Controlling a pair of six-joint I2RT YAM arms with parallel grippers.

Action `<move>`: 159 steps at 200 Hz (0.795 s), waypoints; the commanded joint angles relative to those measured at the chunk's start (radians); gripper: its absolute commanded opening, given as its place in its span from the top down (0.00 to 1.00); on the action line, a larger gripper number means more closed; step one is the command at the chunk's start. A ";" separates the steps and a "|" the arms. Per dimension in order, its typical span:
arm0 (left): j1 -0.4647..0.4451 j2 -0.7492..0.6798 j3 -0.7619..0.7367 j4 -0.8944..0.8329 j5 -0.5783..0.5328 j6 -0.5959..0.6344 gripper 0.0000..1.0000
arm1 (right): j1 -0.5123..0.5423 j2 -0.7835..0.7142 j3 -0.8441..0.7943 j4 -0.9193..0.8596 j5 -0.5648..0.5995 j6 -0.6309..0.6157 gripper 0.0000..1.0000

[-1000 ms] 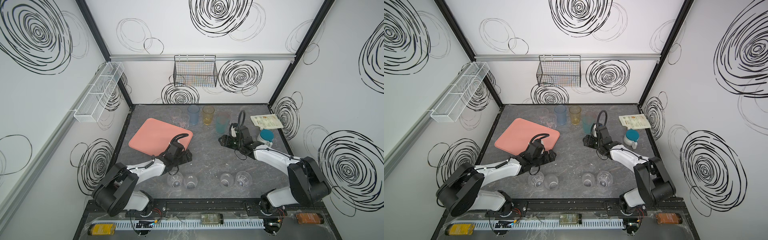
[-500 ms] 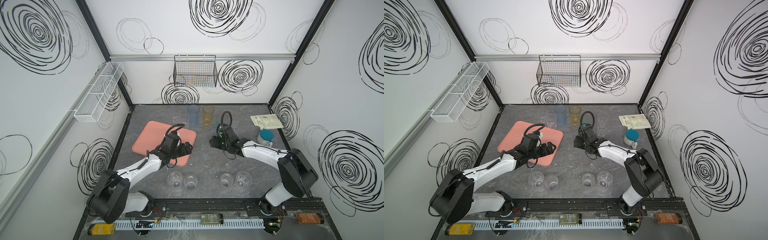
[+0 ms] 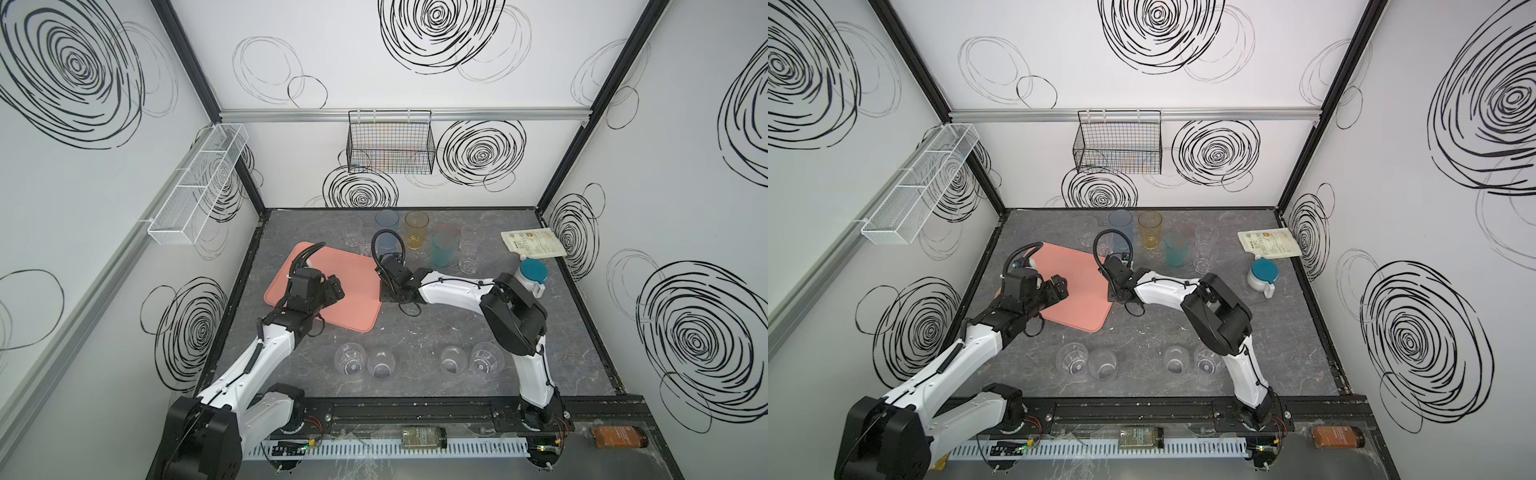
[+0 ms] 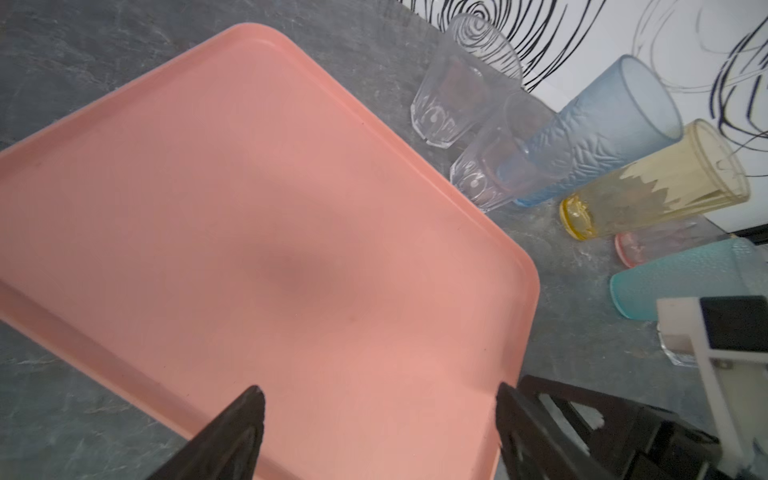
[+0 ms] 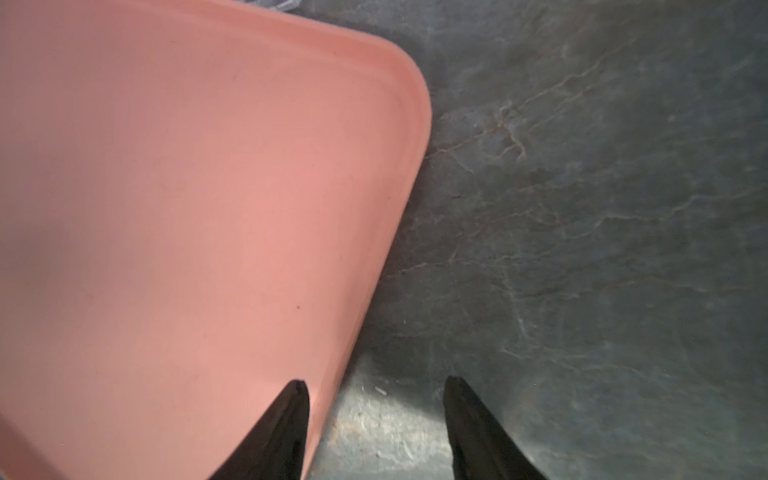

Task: Place the glasses into the tray
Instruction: 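Slide the pink tray toward the table center with both grippers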

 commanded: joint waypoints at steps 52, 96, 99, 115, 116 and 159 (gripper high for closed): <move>0.008 -0.014 -0.036 0.015 -0.041 0.009 0.10 | 0.004 0.111 0.114 -0.088 0.046 -0.038 0.65; 0.005 -0.013 -0.008 -0.001 -0.035 0.020 0.10 | -0.045 0.026 -0.014 -0.083 0.028 -0.123 0.75; 0.005 -0.013 -0.006 -0.001 -0.034 0.020 0.10 | -0.049 0.018 -0.022 -0.082 0.024 -0.130 0.76; 0.000 -0.010 -0.006 0.005 -0.027 0.016 0.09 | -0.077 -0.010 -0.060 -0.085 -0.002 -0.167 0.78; 0.000 -0.009 -0.006 0.005 -0.027 0.015 0.10 | -0.079 -0.012 -0.062 -0.086 -0.002 -0.170 0.79; -0.004 -0.006 -0.010 0.007 -0.031 0.011 0.10 | -0.157 -0.067 -0.140 -0.138 0.026 -0.314 0.83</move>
